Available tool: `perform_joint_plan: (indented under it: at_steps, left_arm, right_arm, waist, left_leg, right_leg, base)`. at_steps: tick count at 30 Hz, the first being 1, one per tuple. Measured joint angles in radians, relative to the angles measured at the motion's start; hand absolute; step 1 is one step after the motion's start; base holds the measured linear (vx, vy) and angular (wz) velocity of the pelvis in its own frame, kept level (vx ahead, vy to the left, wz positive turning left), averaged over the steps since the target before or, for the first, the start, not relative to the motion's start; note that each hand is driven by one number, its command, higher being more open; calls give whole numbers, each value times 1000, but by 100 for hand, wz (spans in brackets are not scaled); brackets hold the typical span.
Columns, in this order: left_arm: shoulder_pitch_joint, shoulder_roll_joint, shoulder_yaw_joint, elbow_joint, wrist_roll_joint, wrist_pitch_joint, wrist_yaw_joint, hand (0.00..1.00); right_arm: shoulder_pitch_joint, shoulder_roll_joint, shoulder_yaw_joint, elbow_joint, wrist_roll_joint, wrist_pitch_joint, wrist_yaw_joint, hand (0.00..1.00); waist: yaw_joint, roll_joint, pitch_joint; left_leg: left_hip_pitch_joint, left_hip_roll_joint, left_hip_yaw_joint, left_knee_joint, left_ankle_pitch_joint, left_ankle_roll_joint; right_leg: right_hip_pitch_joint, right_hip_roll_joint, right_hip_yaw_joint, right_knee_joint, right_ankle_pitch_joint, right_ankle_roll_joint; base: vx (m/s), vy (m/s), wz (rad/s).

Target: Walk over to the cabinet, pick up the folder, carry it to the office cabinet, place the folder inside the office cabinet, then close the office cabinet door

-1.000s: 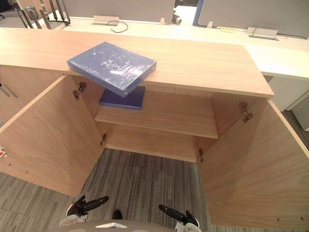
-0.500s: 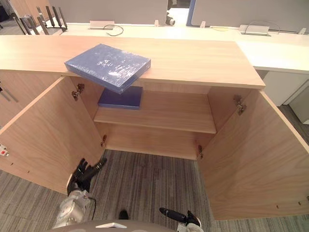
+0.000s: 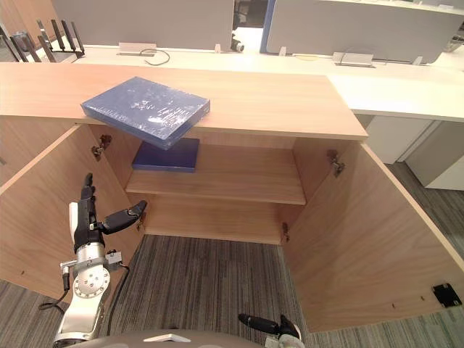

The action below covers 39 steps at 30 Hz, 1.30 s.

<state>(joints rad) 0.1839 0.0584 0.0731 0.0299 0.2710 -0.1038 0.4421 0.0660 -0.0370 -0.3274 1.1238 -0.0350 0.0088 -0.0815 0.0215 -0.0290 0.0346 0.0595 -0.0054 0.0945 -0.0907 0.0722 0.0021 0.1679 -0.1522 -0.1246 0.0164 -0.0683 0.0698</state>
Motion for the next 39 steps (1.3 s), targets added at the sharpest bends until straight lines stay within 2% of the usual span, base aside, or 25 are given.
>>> perform_joint_plan:
  at_steps: [2, 4, 8, 14, 19, 27, 39]
  left_arm:
    - [-26, 9, 0, 0, 140, 48, 74, 100]
    - [-50, 39, -5, 0, 248, 81, 105, 100]
    - [-87, 68, -25, -46, 412, 109, 118, 100]
    - [-183, 162, -25, -48, 560, 137, 130, 100]
    - [-290, 286, -26, 77, 604, 154, 124, 100]
    - [-432, 443, -85, 243, 604, 168, 90, 100]
    - [-559, 524, -119, 356, 604, 166, 73, 100]
  right_arm:
    - [0, -3, 14, 0, -7, 0, -16, 100]
    - [-2, -4, 18, -2, -32, 0, -17, 100]
    - [4, -12, 16, 0, -38, -1, -17, 100]
    - [6, -12, 12, 11, -39, -3, -15, 100]
    - [3, -10, -6, 20, -79, -4, -13, 100]
    - [2, -12, -9, 22, -79, -16, -1, 100]
    - [41, -20, -18, 32, -78, -21, 6, 100]
  waist:
    - [2, 2, -1]
    - [-1, 2, -3]
    - [-1, 15, -12]
    - [1, 4, -18]
    - [-2, -10, -26]
    - [-21, -6, -24]
    - [-29, -9, -21]
  left_leg:
    - [-4, -2, 7, 0, -1, -15]
    - [-10, -2, 4, -1, 6, -17]
    - [-15, 2, -20, -1, 20, -23]
    - [-18, 0, -18, -1, 20, -27]
    - [-17, -1, -17, 1, 18, -29]
    - [-12, 3, -13, 0, 13, -35]
    - [-3, 1, 0, 0, 0, -37]
  right_leg:
    - [-7, -3, 7, 0, -12, 11]
    - [-13, -3, 9, 1, -34, 20]
    - [-22, 12, 8, 16, -52, 23]
    - [-25, 13, 18, 10, -51, 19]
    - [-18, 14, 19, -3, -46, 23]
    - [-10, 17, 24, -18, -39, 11]
    - [-12, 13, 44, -23, -37, 5]
  base:
    - [-195, -37, -15]
    - [-158, -43, -3]
    - [-97, -39, 8]
    - [42, -11, -2]
    - [92, -31, -2]
    - [4, -37, -3]
    - [-37, 1, -5]
